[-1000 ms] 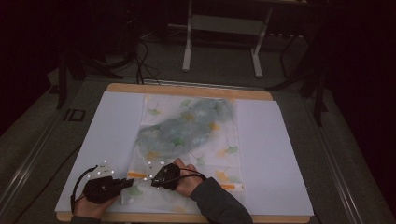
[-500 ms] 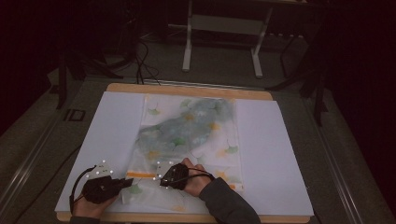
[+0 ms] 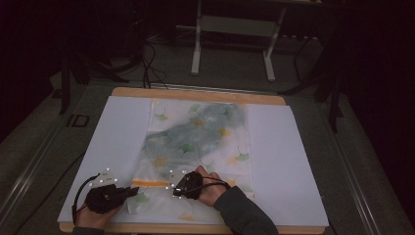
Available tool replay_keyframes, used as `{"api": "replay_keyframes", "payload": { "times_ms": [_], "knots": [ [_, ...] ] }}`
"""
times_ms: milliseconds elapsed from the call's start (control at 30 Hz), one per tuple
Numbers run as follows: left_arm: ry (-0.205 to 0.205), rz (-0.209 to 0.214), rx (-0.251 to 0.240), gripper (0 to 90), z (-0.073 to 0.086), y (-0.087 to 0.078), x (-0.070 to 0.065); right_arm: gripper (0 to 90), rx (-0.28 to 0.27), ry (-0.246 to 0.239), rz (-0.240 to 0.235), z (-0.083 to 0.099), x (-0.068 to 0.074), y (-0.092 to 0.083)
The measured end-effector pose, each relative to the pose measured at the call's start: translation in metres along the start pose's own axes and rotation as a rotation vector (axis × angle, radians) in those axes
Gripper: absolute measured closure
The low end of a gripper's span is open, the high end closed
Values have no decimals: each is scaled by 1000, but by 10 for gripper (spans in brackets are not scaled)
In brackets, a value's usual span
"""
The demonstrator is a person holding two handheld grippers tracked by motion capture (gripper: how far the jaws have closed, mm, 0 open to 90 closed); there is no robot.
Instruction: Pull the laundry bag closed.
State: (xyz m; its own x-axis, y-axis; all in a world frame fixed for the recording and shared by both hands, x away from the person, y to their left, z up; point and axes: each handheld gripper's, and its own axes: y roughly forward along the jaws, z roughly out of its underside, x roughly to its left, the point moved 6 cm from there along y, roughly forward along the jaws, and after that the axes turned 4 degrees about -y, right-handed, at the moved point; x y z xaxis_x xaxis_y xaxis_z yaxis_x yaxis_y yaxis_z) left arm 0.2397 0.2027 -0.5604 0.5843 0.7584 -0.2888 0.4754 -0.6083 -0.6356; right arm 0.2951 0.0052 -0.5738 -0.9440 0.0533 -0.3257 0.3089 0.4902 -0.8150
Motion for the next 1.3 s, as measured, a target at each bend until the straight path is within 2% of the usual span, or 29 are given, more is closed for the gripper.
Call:
{"api": "replay_keyframes", "payload": {
  "times_ms": [833, 1100, 1300],
  "knots": [
    [-5, 1, 8, 886, 2, 0, 1, 900, 40, -24, 18, 27, 1, -18],
    [-7, 0, 7, 886, 2, 0, 1, 900, 39, 6, 0, 42, -1, -28],
    [-7, -1, 8, 886, 2, 0, 1, 900, 53, 9, 15, 53, -3, -34]
  ]
}}
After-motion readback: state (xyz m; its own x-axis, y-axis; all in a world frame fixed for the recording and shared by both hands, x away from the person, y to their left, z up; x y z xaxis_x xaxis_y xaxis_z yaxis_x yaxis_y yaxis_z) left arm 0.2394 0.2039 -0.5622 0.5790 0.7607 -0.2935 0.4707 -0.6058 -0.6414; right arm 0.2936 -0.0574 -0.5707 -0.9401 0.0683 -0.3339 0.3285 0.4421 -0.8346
